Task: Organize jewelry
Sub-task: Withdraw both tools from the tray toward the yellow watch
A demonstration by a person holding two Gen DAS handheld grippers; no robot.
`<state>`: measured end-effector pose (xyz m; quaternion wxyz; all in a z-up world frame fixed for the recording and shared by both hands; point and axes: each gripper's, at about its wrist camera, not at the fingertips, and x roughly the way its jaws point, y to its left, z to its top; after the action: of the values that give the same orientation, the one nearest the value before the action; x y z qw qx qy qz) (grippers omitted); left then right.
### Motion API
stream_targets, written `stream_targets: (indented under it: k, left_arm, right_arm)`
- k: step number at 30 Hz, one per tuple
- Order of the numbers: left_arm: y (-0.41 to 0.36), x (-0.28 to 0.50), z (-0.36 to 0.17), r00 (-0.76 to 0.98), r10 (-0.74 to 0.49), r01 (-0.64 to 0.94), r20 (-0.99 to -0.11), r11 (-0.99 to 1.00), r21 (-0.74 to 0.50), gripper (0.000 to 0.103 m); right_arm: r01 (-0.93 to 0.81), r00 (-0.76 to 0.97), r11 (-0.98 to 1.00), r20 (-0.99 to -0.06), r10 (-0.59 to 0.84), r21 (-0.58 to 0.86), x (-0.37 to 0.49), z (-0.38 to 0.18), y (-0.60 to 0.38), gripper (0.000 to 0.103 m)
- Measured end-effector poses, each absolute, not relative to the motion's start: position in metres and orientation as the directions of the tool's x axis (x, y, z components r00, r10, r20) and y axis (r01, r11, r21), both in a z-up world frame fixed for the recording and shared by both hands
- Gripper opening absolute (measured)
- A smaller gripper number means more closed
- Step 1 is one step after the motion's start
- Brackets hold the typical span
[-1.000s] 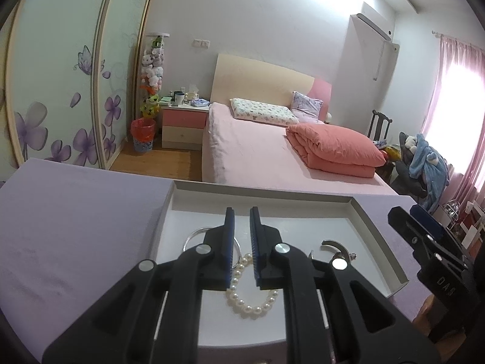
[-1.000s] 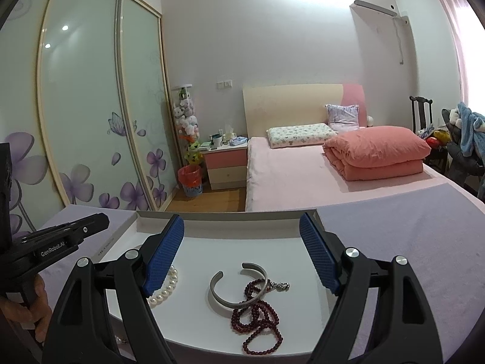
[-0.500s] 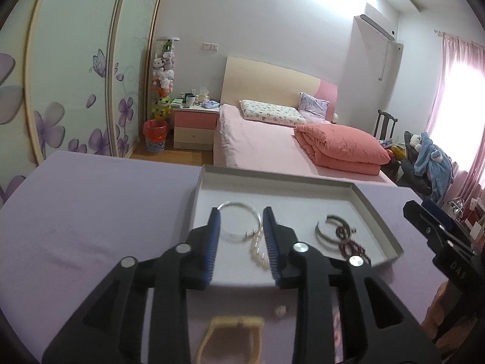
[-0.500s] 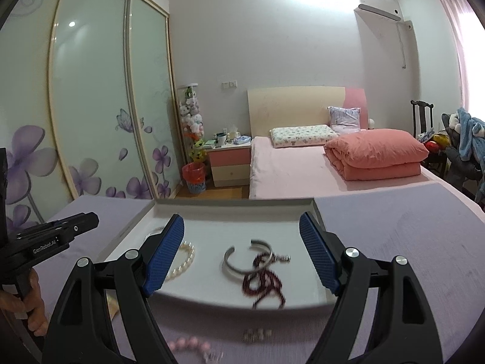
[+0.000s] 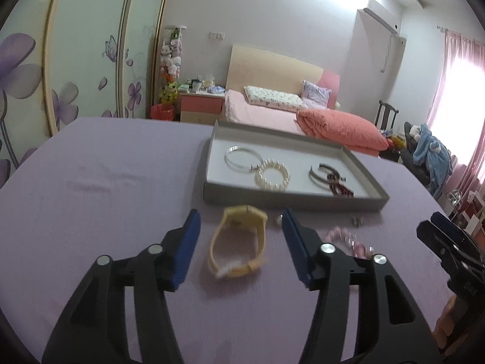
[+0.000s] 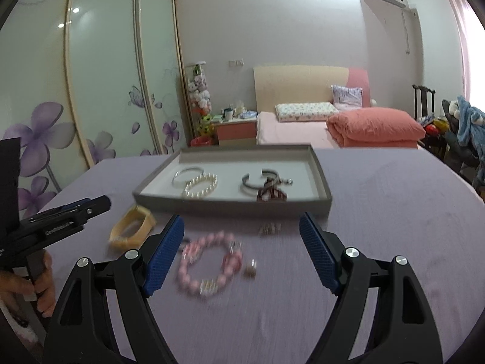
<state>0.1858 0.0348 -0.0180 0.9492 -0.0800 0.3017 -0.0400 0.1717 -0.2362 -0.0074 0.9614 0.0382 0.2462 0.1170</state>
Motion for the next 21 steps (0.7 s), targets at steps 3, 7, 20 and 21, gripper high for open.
stream_targets:
  k: [3, 7, 20, 21]
  left_arm:
    - [0.029, 0.185, -0.024, 0.799, -0.122, 0.028, -0.589, 0.986, -0.167, 0.066]
    - [0.020, 0.195, -0.033, 0.771, -0.092, 0.010, -0.630, 0.991, -0.133, 0.073]
    - [0.017, 0.242, -0.064, 0.637, -0.025, -0.067, -0.771, 0.994, -0.087, 0.075]
    - [0.018, 0.244, -0.066, 0.630, -0.025, -0.071, -0.776, 0.993, -0.089, 0.074]
  right_arm:
    - [-0.192, 0.849, 0.972, -0.474, 0.234, 0.136, 0.162, -0.014, -0.238, 0.078]
    - [-0.173, 0.845, 0.973, -0.484, 0.226, 0.152, 0.153, -0.023, -0.244, 0.078]
    - [-0.162, 0.831, 0.969, -0.503, 0.236, 0.188, 0.153, -0.032, -0.253, 0.078]
    - [-0.162, 0.831, 0.969, -0.504, 0.237, 0.188, 0.153, -0.033, -0.254, 0.078]
